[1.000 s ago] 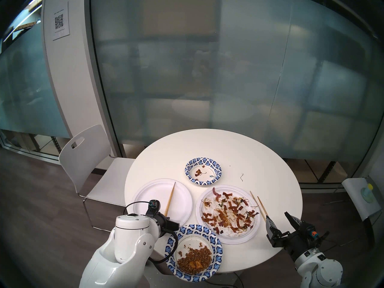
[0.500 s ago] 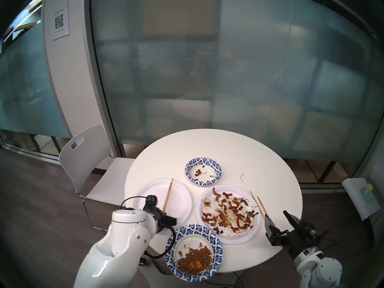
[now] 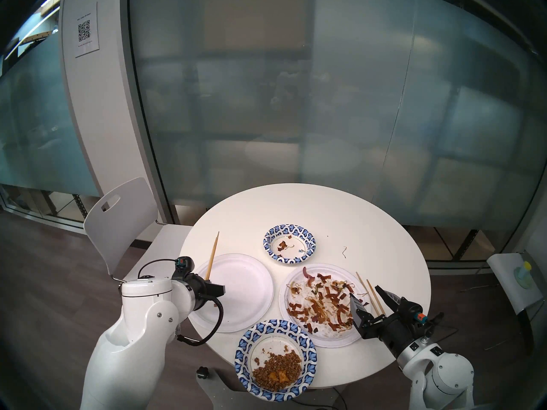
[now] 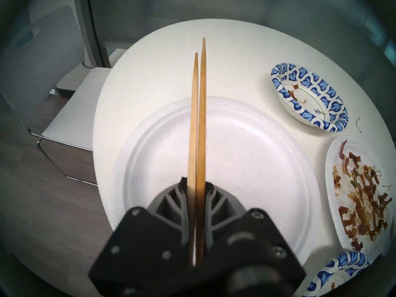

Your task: Stack the plates into one stack

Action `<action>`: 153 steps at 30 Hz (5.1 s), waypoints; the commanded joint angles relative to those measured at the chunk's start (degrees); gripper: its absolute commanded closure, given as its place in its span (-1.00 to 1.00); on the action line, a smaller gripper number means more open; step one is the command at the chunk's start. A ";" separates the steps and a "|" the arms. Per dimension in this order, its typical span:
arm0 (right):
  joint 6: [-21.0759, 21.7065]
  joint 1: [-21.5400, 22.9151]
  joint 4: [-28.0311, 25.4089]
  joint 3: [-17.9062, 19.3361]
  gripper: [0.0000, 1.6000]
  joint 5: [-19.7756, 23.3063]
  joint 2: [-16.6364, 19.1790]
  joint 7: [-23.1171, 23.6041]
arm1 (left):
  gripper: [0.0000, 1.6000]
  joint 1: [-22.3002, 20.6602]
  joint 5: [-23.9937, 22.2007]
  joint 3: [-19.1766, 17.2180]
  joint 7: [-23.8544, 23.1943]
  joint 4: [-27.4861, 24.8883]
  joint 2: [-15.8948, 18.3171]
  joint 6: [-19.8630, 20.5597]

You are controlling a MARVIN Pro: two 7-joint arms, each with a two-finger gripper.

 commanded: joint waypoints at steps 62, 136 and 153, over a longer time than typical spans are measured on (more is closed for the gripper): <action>24.46 39.72 26.88 -24.68 -0.50 -4.66 8.78 2.02 | 1.00 7.45 -7.67 -20.48 -20.16 5.45 8.74 -5.10; 29.64 56.92 51.22 -20.81 1.00 -8.42 8.80 18.14 | 1.00 7.62 -4.00 -21.34 -23.96 7.14 8.12 -7.44; 31.53 53.39 48.11 -12.94 1.00 -2.02 5.23 19.11 | 1.00 7.41 -3.03 -20.25 -24.16 6.53 7.74 -7.32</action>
